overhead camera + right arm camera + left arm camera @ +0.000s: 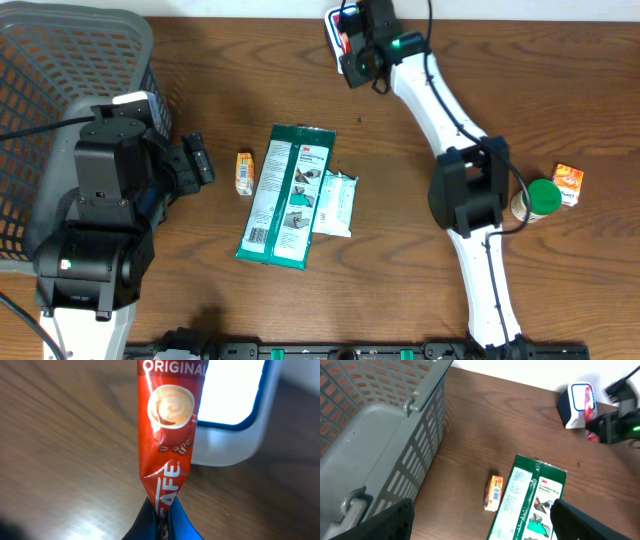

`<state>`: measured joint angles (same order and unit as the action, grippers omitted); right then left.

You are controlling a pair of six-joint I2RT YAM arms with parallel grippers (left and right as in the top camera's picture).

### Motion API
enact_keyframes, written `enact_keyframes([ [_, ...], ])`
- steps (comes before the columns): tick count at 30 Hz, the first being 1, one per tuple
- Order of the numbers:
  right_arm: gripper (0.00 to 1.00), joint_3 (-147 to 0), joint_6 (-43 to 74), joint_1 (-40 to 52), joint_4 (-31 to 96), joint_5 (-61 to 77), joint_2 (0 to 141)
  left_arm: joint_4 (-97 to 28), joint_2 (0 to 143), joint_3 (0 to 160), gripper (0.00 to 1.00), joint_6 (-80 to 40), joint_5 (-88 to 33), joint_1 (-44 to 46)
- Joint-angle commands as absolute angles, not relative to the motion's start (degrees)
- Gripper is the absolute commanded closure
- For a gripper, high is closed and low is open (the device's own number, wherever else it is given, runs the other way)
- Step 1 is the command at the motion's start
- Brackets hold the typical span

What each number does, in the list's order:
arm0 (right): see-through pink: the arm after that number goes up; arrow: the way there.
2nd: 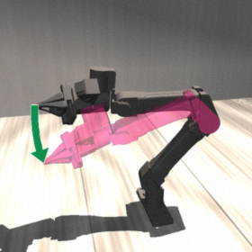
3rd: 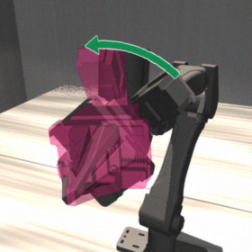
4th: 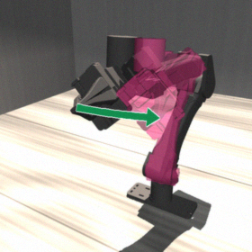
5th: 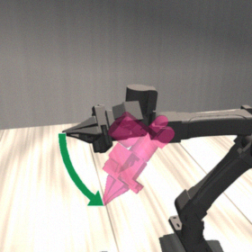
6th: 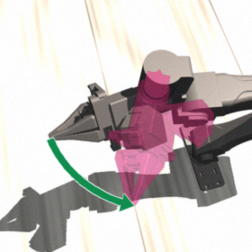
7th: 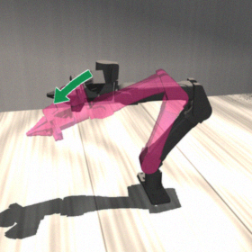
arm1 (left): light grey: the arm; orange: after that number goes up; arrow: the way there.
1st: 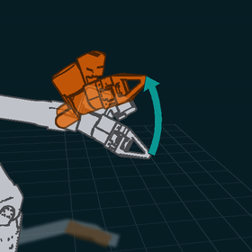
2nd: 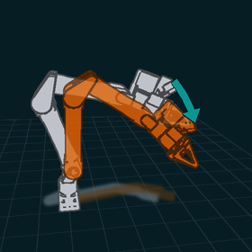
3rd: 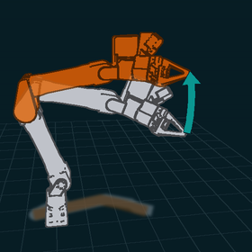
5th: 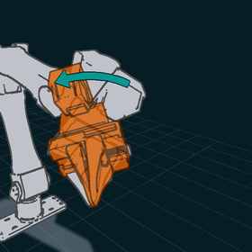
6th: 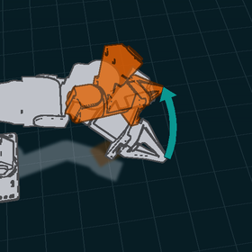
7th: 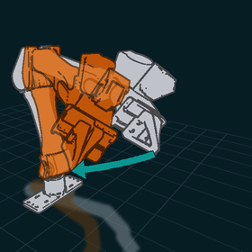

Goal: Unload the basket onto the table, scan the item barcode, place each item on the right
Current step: 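Raise the Nescafe stick to the white scanner with the right gripper, then carry the stick to the table's right edge and release it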

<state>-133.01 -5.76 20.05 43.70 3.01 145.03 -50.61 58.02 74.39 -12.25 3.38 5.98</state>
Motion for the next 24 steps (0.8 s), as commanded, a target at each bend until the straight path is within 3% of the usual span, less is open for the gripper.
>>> enact_keyframes([
  [1,0.99,-133.3,-4.7,20.2,42.7,-0.3,146.4,-50.6,58.0,74.9,0.13,-12.6,3.7,5.6],
  [15,0.99,-133.6,-1.5,19.4,43.1,1.8,145.7,-50.6,58.0,74.9,0.13,-12.6,3.7,5.6],
  [20,0.99,-134.3,2.3,18.3,50.6,13.2,137.1,-50.6,58.0,74.9,0.12,-12.6,3.7,5.6],
  [24,0.99,-134.3,1.5,17.6,62.7,13.9,126.7,-50.6,58.0,74.9,0.13,-12.6,3.7,5.6],
])
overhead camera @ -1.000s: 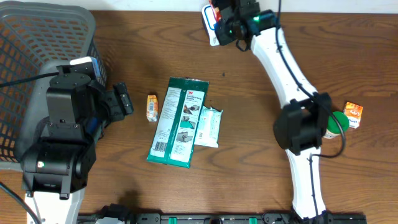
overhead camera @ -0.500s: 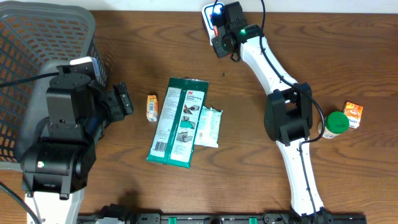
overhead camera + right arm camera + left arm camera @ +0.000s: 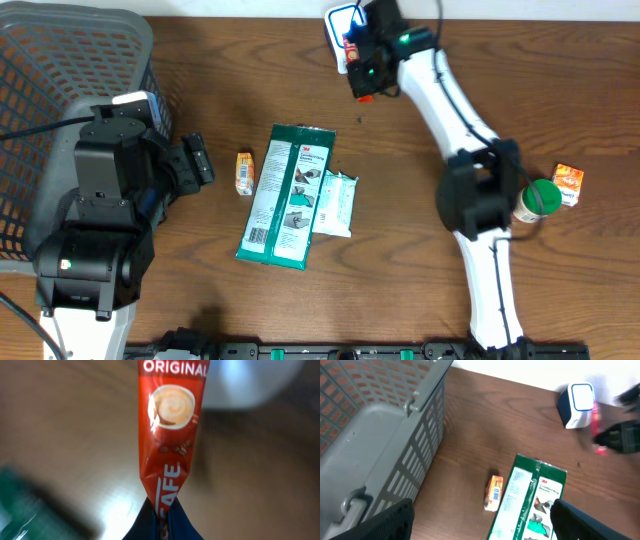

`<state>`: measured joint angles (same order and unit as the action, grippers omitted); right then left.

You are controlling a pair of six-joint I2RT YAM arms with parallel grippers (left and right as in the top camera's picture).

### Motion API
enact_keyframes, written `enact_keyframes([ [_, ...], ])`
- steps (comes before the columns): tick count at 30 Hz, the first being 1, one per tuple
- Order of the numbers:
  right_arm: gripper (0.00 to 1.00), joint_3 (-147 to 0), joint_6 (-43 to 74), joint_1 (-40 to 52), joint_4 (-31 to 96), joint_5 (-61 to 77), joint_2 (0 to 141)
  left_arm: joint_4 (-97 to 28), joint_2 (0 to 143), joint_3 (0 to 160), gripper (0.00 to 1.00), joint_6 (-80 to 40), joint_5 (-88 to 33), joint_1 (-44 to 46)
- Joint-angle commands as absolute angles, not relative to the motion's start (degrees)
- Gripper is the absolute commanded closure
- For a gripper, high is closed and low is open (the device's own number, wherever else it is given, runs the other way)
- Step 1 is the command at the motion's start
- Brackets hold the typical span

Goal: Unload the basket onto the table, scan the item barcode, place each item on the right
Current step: 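Carry the stick to the table's right edge and release it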

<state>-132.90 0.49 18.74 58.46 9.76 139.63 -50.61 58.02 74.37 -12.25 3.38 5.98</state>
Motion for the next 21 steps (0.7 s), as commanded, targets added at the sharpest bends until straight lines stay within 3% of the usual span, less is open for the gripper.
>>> enact_keyframes([
  [1,0.99,-134.3,1.5,17.5,65.7,13.9,124.3,-50.6,58.0,74.9,0.13,-12.6,3.7,5.6],
  [5,0.99,-134.3,-1.5,16.8,78.3,10.8,114.2,-50.6,58.0,74.9,0.13,-12.6,3.7,5.6],
  [12,0.99,-134.2,3.0,13.4,92.4,-7.7,104.3,-50.6,58.0,74.9,0.13,-12.6,3.7,5.6],
  [21,0.99,-126.7,11.0,0.5,96.0,-7.7,104.2,-50.6,58.0,74.9,0.13,-12.6,3.7,5.6],
])
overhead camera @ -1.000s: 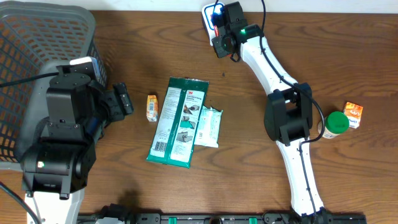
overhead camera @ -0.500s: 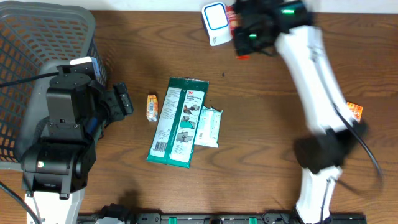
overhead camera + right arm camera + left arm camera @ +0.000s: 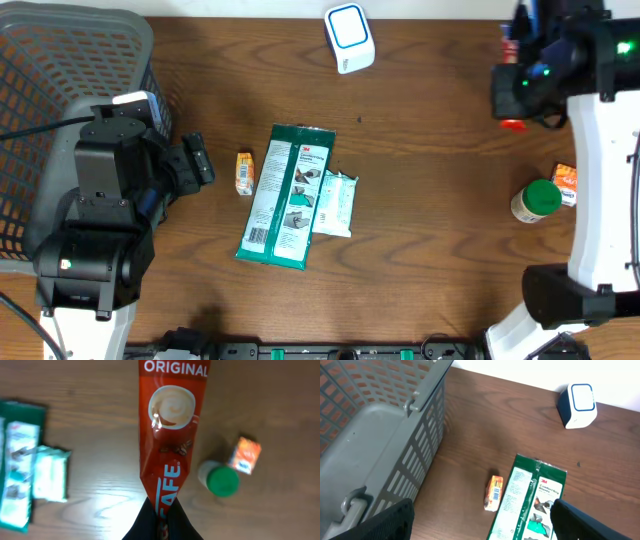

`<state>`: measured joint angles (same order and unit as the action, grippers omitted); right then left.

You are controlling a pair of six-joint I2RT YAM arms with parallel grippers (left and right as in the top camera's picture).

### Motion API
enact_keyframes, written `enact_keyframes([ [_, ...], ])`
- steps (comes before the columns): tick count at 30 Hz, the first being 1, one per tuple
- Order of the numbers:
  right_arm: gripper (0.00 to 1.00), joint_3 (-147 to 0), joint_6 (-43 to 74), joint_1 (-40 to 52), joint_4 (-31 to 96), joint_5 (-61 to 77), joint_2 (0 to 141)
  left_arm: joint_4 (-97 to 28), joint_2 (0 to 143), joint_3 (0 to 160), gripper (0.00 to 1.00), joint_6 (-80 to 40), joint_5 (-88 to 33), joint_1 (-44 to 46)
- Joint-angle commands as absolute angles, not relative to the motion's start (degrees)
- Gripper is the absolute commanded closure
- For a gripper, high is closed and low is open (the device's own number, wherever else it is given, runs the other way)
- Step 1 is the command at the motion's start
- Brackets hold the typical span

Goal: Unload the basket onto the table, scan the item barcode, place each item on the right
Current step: 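Carry the stick to the table's right edge and release it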

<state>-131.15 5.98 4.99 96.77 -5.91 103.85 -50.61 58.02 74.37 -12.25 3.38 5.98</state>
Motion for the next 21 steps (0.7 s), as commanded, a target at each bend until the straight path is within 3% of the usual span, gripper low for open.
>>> enact_keyframes([
  [1,0.99,-124.6,11.9,-1.1,95.4,-7.7,104.2,-50.6,58.0,74.9,0.13,-12.6,3.7,5.6],
  [10,0.99,-101.1,12.2,-11.1,79.2,-7.7,104.2,-50.6,58.0,74.9,0.13,-12.6,3.7,5.6],
  [21,0.94,-84.8,13.3,-17.8,57.8,-7.0,104.2,-50.6,58.0,74.9,0.13,-12.6,3.7,5.6],
])
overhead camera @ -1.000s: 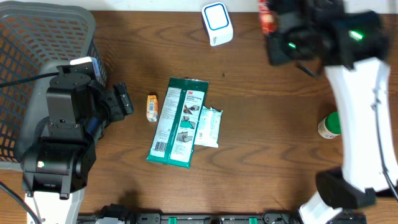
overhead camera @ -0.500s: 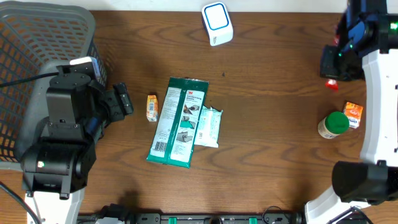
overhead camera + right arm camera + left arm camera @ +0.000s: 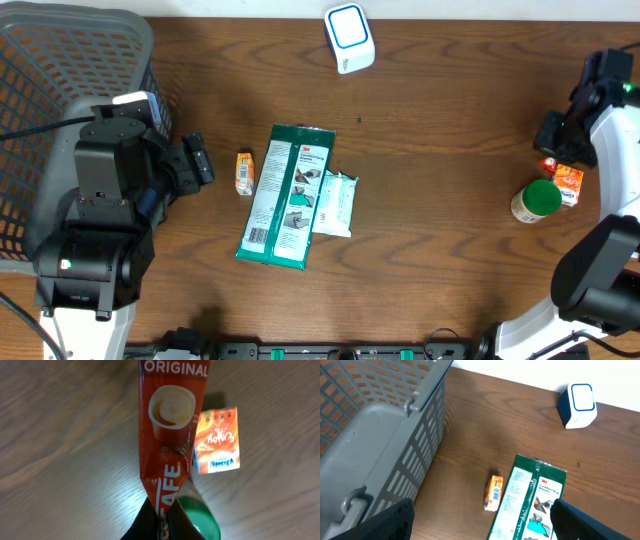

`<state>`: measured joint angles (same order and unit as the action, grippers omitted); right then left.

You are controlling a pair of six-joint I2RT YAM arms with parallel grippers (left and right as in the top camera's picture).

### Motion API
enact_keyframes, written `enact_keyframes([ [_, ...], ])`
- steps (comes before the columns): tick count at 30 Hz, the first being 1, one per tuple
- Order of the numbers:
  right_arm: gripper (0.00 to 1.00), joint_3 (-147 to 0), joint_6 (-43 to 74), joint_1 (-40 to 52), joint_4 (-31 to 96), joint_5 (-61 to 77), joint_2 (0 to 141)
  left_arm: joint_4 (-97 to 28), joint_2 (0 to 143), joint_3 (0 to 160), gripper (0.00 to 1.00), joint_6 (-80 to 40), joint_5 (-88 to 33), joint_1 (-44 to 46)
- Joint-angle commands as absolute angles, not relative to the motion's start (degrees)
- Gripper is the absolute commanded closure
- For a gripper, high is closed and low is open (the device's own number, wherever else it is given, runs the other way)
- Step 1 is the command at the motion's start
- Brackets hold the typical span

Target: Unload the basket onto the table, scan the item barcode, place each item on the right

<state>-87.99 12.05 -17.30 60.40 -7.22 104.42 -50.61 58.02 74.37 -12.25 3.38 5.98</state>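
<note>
A red coffee sachet (image 3: pixel 170 435) marked ORIGINAL hangs from my right gripper (image 3: pixel 162 521), which is shut on its lower end. In the overhead view the right gripper (image 3: pixel 558 138) is at the table's right edge, with a bit of the sachet (image 3: pixel 547 163) showing beside a small orange box (image 3: pixel 568 183). The white and blue scanner (image 3: pixel 349 37) stands at the back middle, far from the sachet; the left wrist view shows this scanner (image 3: pixel 577 405) too. Beside the basket, my left gripper (image 3: pixel 480 527) stands open and empty.
A green-lidded bottle (image 3: pixel 537 200) and the orange box (image 3: pixel 216 440) lie under the right gripper. A green 3M pack (image 3: pixel 288 195), a white pack (image 3: pixel 333 203) and a small orange carton (image 3: pixel 244 172) lie mid-table. A grey basket (image 3: pixel 60 60) fills the back left.
My right gripper, still holding the sachet, has moved from the back right of the table toward the right edge, over the orange box and green-lidded bottle. The left arm has not moved.
My right gripper first held the sachet right in front of the scanner. Then it was a little way off the scanner, then far across at the table's back right. Now it holds the sachet over the orange box and bottle. The left gripper stayed open by the basket throughout.
</note>
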Motion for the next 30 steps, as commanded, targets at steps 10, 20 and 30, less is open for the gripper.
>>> enact_keyframes([
  [10,0.02,-78.9,13.3,-18.1,51.0,-6.9,104.2,-50.6,58.0,74.9,0.13,-12.6,3.7,5.6],
  [20,0.04,-78.9,9.2,-17.7,51.0,13.1,104.2,-50.6,58.0,74.9,0.13,-12.6,3.7,5.6],
  [30,0.02,-78.8,2.2,-11.9,50.9,31.6,104.2,-50.6,58.0,74.9,0.13,-12.6,3.7,5.6],
])
